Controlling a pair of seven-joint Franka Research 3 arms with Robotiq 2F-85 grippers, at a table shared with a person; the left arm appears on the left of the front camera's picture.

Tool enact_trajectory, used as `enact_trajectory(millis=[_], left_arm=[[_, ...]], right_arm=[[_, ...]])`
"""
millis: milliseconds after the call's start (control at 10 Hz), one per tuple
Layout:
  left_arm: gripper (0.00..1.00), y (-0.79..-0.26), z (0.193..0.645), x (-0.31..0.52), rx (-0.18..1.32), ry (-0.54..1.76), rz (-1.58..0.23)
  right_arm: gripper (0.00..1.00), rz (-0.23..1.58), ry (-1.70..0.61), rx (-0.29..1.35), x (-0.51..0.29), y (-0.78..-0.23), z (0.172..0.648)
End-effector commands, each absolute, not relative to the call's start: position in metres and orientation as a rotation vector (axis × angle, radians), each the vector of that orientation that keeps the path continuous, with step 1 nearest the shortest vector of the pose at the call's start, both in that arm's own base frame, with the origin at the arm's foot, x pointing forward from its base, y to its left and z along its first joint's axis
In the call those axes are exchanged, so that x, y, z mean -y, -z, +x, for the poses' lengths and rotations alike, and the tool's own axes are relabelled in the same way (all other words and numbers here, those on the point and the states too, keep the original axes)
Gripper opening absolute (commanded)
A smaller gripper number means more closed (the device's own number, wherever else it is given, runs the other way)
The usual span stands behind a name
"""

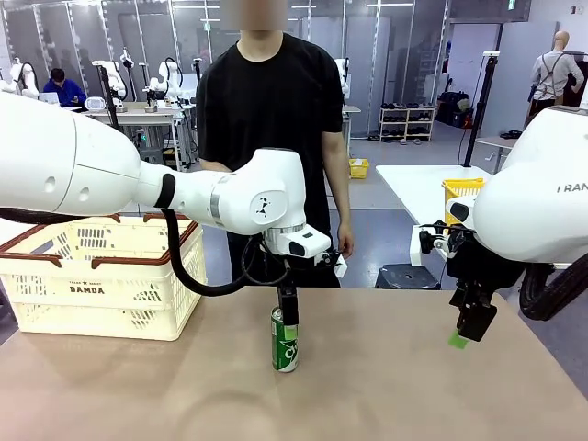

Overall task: Place the drinks into the Shopping basket.
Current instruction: Pick up one drink and place it into the Shopping basket.

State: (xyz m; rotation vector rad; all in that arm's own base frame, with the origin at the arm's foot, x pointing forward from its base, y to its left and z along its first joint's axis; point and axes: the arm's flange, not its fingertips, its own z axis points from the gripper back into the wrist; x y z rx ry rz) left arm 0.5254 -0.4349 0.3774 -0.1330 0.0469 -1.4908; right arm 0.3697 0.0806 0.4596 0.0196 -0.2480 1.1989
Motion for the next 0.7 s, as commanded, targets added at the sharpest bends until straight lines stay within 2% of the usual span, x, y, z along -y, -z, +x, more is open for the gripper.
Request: enact_trajectory(millis=[0, 200, 600], left_arm=[[1.0, -0.3681, 0.52, 0.4252, -0.039, 1.492, -0.18], [1.0, -0.3641, 0.5211, 0.4245, -0.045, 1.492, -0.177], [0.63, -0.3617, 0.521, 0.4229, -0.043, 1.516, -0.198]], right_arm=[[1.0, 0.013, -1.197, 0.243, -0.0805, -0.4608, 0.37], [1.0, 0.013, -1.197, 0.243, -0.0805, -0.4608, 0.37], [1.0, 0.013, -1.197, 0.243, -0.0805, -0.4608, 0.37]])
